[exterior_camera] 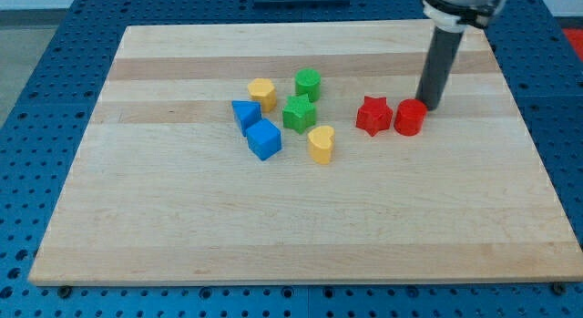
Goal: Push green star towards bottom left
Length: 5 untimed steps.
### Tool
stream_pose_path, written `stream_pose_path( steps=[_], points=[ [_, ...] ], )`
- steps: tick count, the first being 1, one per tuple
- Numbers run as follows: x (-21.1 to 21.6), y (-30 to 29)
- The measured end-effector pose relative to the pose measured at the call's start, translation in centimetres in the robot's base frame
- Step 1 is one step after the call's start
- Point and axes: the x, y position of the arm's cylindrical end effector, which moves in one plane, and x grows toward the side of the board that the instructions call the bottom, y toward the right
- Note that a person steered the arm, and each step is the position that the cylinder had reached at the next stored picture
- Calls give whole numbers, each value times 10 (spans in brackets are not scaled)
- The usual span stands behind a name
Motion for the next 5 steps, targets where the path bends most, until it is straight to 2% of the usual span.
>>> stream_pose_path(
  steps=[3, 5],
  points=[
    [71, -7],
    [72, -52]
  ],
)
